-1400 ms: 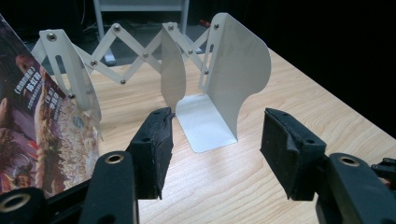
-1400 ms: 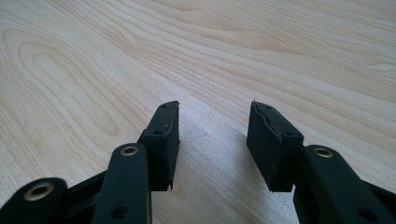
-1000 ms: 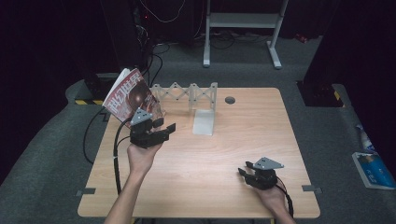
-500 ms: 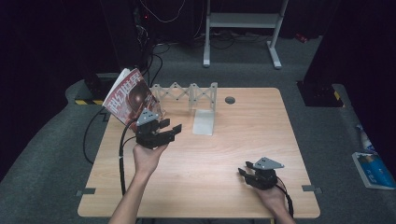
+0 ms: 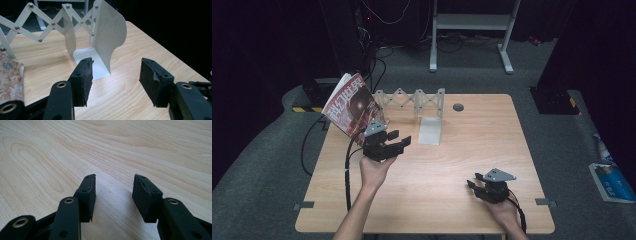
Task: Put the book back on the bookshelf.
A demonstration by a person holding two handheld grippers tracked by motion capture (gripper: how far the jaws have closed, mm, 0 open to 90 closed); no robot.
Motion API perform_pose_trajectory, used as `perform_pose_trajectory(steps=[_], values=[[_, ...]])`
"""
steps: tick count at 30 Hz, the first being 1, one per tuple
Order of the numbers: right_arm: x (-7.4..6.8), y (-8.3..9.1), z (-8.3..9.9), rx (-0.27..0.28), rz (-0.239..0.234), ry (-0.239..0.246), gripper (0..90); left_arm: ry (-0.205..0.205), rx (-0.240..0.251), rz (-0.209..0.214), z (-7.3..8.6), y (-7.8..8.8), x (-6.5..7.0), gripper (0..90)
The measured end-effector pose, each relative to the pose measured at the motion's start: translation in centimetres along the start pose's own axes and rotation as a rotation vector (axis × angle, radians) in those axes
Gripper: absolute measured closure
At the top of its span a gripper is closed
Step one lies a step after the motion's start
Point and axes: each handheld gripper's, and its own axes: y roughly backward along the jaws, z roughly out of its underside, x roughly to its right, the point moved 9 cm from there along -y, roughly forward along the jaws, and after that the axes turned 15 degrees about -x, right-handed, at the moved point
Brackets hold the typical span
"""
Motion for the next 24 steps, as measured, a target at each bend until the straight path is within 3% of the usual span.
perform_pose_trajectory(steps=[24], values=[[0.0,0.0,0.0,-0.001,0.000,0.000,53.3,0.004,-0.023,0.033,0.9,-1.7,0.9,44.0]])
